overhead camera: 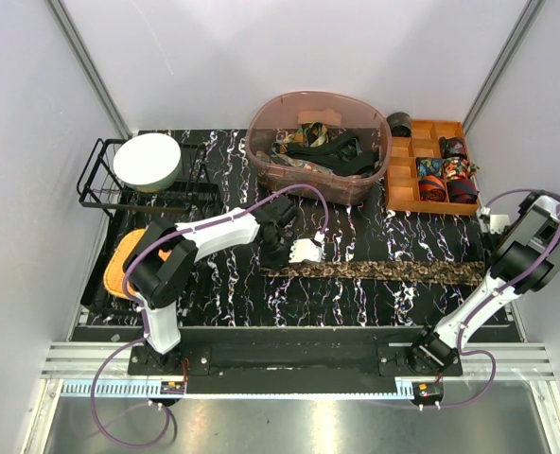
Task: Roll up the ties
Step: Flatten out the tie at the center of the board.
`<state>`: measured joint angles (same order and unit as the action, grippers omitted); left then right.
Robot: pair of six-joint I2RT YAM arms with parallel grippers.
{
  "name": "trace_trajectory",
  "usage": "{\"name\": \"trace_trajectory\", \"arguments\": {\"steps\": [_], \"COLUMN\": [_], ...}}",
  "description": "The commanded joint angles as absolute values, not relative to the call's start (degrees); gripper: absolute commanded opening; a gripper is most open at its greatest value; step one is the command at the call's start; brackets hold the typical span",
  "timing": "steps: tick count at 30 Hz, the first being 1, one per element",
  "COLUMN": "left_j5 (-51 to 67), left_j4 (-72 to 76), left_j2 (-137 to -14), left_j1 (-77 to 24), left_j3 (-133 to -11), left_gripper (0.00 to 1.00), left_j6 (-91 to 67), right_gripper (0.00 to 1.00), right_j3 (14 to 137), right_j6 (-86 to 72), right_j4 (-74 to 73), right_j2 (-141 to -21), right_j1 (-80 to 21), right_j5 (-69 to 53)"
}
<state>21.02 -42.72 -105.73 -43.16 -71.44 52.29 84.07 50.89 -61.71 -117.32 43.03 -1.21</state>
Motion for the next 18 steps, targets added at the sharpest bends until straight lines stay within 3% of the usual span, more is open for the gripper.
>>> {"name": "trace_trajectory", "arguments": {"steps": [1,8,11,18], "left_j5": [20.30,19.60,19.25,19.16], "left_j4": [-42.71,-42.80,-42.89,-42.98], "left_j2": [-103.62,-103.36,-103.62,-103.89], "left_j1": [-42.98,-42.63,-42.36,-42.10], "left_j3": [-70.84,-70.40,-70.23,-70.75], "left_gripper": [0.17,0.17,0.17,0.16], "left_j6": [52.56,52.56,52.73,52.74], "right_gripper": [0.41,0.38,0.48,0.54], "right_j3": [90.00,91.23,92.02,93.96], "right_j6": [50.01,49.57,48.43,46.58], "right_j4": [-60.81,-60.91,-61.35,-65.83], "right_j2": [-116.20,-116.63,-118.38,-123.39], "right_j1": [44.82,45.35,45.53,45.62], "right_j5": [-7.29,-7.73,-7.91,-10.02]}}
